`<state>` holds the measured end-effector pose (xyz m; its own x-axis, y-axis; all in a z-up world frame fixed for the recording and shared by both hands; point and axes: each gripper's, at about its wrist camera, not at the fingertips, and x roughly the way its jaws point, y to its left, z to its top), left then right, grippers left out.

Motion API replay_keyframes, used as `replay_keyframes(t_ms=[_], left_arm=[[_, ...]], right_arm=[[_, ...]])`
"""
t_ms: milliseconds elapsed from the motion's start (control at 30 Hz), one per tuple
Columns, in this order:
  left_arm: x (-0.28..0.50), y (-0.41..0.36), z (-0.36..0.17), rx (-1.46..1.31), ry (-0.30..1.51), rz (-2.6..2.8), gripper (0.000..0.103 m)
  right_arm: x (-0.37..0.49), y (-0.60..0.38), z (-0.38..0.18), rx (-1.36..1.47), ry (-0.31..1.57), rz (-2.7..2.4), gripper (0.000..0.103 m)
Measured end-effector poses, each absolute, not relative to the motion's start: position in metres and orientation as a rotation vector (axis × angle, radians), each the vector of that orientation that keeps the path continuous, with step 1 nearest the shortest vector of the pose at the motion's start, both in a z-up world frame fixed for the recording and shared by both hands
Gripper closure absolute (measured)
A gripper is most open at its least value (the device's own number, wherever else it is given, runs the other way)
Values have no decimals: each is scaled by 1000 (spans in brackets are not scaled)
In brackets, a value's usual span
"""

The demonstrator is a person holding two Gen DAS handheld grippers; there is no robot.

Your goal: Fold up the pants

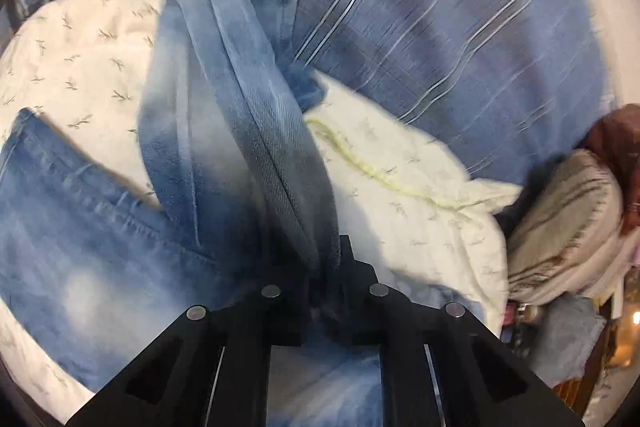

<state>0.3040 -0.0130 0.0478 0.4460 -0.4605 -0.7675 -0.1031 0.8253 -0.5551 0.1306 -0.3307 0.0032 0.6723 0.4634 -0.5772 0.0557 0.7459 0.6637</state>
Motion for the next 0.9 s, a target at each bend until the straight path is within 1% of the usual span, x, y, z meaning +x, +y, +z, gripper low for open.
replay_keyframes(t_ms=[100, 167, 267, 333, 367, 400, 433, 467, 500, 533, 567, 667, 733, 767, 800, 833, 867, 900], left_arm=[[251, 5, 62, -634, 1001, -359, 93], [210, 18, 53, -706, 998, -395, 93], [165, 25, 9, -764, 1074, -407, 92], [151, 21, -24, -721, 1124, -373, 91], [149, 17, -42, -706, 1167, -347, 91], [147, 15, -52, -715, 1181, -342, 90], [148, 14, -58, -729, 1191, -339, 89], [147, 11, -59, -732, 1189, -339, 86], [148, 9, -57, -723, 1181, -335, 84], [147, 6, -52, -711, 1158, -345, 79], [148, 2, -45, -679, 1137, -352, 75], [144, -4, -30, -604, 1103, -357, 67], [143, -7, -25, -608, 1112, -364, 65], [142, -7, -21, -613, 1117, -363, 64], [139, -4, -20, -615, 1125, -361, 64], [143, -8, -23, -606, 1141, -352, 64], [146, -10, -24, -602, 1152, -346, 69], [146, -5, -28, -607, 1157, -339, 78]], right_arm=[[119, -340, 26, 657, 765, 237, 94], [110, -347, 36, 641, 763, 237, 93], [95, -348, 33, 588, 828, 192, 91], [90, -345, 12, 588, 902, 158, 88], [89, -344, 0, 596, 936, 147, 82], [90, -345, -16, 614, 978, 129, 80], [90, -348, -21, 636, 1001, 119, 75], [90, -353, -22, 668, 1003, 114, 63], [88, -362, -18, 714, 960, 120, 54], [84, -368, -14, 755, 914, 121, 32], [81, -375, -12, 792, 878, 114, 27], [80, -383, -14, 862, 863, 145, 27], [81, -383, -21, 896, 874, 158, 29], [83, -382, -24, 915, 875, 167, 40], [85, -381, -24, 904, 888, 156, 48], [86, -379, -25, 870, 908, 128, 60], [88, -378, -24, 825, 929, 91, 75], [87, -379, -24, 793, 940, 56, 77]])
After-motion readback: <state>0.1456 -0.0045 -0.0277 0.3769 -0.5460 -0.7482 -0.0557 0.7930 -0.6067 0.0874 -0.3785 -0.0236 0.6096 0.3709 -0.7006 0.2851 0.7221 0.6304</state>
